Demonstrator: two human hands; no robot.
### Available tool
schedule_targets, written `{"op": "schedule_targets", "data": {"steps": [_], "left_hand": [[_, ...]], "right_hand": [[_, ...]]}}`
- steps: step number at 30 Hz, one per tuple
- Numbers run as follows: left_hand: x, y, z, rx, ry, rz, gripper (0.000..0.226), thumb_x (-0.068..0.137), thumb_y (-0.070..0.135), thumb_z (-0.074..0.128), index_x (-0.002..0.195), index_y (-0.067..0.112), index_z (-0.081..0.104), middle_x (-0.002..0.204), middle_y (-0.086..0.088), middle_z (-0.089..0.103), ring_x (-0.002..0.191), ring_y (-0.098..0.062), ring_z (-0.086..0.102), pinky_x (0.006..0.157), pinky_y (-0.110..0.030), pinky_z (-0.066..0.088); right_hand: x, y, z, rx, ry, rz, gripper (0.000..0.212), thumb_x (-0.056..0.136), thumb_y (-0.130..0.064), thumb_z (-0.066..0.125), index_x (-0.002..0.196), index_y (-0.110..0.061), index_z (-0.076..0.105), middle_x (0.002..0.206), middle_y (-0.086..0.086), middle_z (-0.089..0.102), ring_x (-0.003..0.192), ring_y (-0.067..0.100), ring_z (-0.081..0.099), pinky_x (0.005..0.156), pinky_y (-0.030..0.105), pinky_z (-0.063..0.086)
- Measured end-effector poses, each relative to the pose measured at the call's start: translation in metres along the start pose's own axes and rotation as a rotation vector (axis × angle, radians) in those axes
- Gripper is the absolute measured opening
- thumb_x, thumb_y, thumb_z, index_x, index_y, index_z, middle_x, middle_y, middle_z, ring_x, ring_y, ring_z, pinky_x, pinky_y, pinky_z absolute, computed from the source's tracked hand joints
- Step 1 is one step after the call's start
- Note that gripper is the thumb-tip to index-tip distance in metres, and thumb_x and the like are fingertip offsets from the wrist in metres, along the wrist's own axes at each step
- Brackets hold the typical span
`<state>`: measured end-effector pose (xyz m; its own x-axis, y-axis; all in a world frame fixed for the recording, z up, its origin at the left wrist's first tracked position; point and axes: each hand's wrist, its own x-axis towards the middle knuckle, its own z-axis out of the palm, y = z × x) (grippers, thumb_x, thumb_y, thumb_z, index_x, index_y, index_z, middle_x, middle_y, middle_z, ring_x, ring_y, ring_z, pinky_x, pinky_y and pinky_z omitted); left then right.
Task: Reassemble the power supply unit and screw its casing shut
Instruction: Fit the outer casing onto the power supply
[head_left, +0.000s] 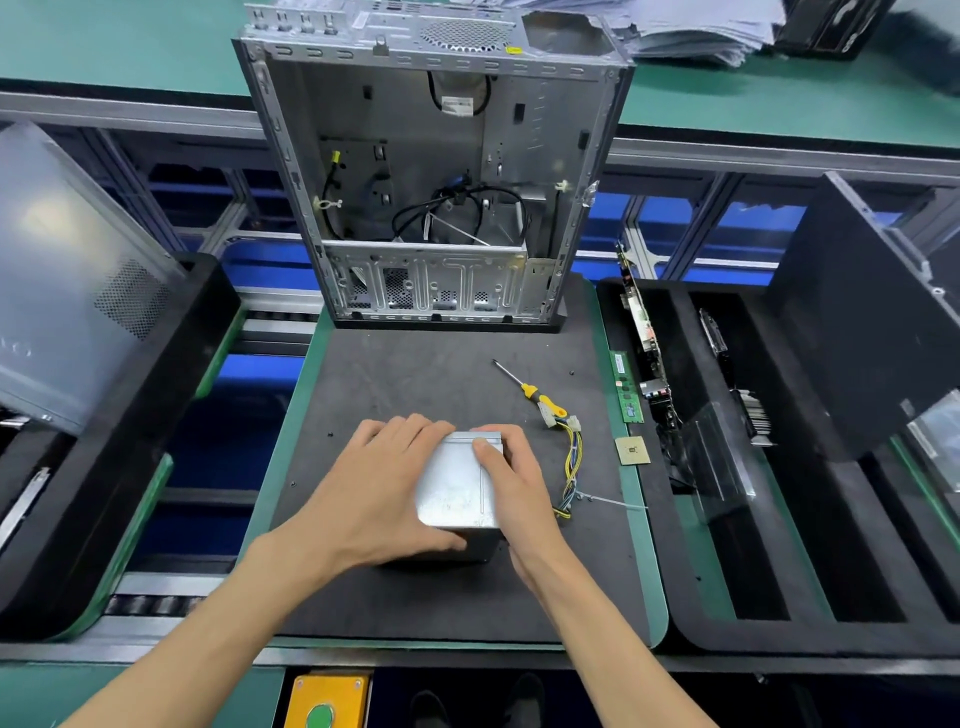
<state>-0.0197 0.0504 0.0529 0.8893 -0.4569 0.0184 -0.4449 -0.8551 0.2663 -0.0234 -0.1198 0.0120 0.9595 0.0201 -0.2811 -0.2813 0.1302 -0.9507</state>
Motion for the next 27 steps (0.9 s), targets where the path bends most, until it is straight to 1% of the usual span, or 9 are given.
{"op": "schedule_targets", "data": {"steps": [3,7,10,14,17,19,21,24,27], "left_hand": [[-0.002,0.0,0.001,-0.018,0.04,0.016,0.103,0.053,0.082,0.066,0.135,0.02,0.052,0.12,0.01,0.057,0.107,-0.017,0.056,0.094,-0.039,0.04],[-0.003,0.0,0.001,-0.006,0.055,0.03,0.102,0.054,0.081,0.068,0.135,0.021,0.053,0.118,0.01,0.058,0.102,-0.017,0.057,0.091,-0.04,0.042],[-0.004,0.001,-0.001,0.002,0.053,0.029,0.103,0.054,0.08,0.068,0.137,0.02,0.053,0.119,0.009,0.059,0.103,-0.017,0.058,0.091,-0.04,0.042],[-0.004,0.002,-0.002,-0.005,0.03,0.011,0.102,0.055,0.079,0.065,0.138,0.022,0.051,0.12,0.01,0.057,0.104,-0.015,0.056,0.093,-0.04,0.042],[-0.004,0.004,-0.002,-0.007,0.031,0.001,0.097,0.056,0.077,0.064,0.136,0.024,0.051,0.117,0.012,0.056,0.102,-0.014,0.056,0.093,-0.04,0.042],[-0.004,0.005,-0.002,-0.005,0.027,-0.003,0.095,0.057,0.076,0.064,0.134,0.022,0.052,0.117,0.011,0.057,0.102,-0.015,0.057,0.092,-0.04,0.042],[-0.003,0.005,-0.003,-0.012,0.023,-0.008,0.097,0.056,0.078,0.061,0.134,0.02,0.054,0.118,0.009,0.059,0.103,-0.016,0.058,0.092,-0.042,0.042],[-0.003,0.006,-0.005,-0.02,0.016,-0.008,0.097,0.056,0.077,0.059,0.135,0.02,0.053,0.12,0.009,0.058,0.105,-0.017,0.057,0.094,-0.041,0.041],[-0.004,0.007,-0.005,-0.019,0.012,-0.005,0.098,0.058,0.076,0.059,0.137,0.019,0.052,0.122,0.009,0.058,0.106,-0.017,0.057,0.096,-0.04,0.04]], "right_hand": [[-0.002,0.0,0.001,0.004,0.007,0.002,0.016,0.088,-0.035,0.058,0.102,-0.028,0.064,0.095,-0.01,0.069,0.086,0.004,0.065,0.067,0.022,0.052],[-0.003,-0.001,-0.001,0.011,0.009,0.022,0.01,0.103,-0.019,0.056,0.106,-0.024,0.064,0.097,-0.007,0.07,0.087,0.007,0.066,0.065,0.021,0.052],[-0.002,-0.004,-0.002,0.003,-0.019,0.032,0.01,0.098,-0.027,0.06,0.107,-0.024,0.064,0.1,-0.004,0.071,0.091,0.011,0.066,0.069,0.024,0.054],[-0.004,0.0,-0.015,-0.049,-0.121,-0.008,0.031,0.088,-0.042,0.066,0.116,-0.032,0.064,0.116,-0.005,0.071,0.106,0.011,0.066,0.08,0.023,0.054],[-0.007,0.007,-0.03,-0.185,-0.293,-0.084,0.073,0.079,-0.046,0.076,0.144,-0.038,0.042,0.135,-0.013,0.06,0.127,0.007,0.057,0.096,0.022,0.049],[-0.004,0.009,-0.036,-0.274,-0.388,-0.085,0.108,0.067,-0.038,0.087,0.154,-0.036,0.024,0.147,-0.01,0.048,0.135,0.008,0.05,0.106,0.027,0.047],[-0.002,0.008,-0.041,-0.327,-0.468,-0.082,0.127,0.062,-0.027,0.095,0.158,-0.038,0.012,0.153,-0.012,0.043,0.14,0.006,0.045,0.11,0.028,0.045],[0.003,0.006,-0.048,-0.425,-0.49,-0.158,0.115,0.066,-0.023,0.098,0.149,-0.05,0.023,0.147,-0.024,0.046,0.141,0.002,0.042,0.108,0.015,0.04],[0.004,0.005,-0.049,-0.448,-0.439,-0.237,0.102,0.064,-0.023,0.099,0.138,-0.051,0.036,0.14,-0.024,0.051,0.138,0.002,0.046,0.106,0.012,0.038]]}}
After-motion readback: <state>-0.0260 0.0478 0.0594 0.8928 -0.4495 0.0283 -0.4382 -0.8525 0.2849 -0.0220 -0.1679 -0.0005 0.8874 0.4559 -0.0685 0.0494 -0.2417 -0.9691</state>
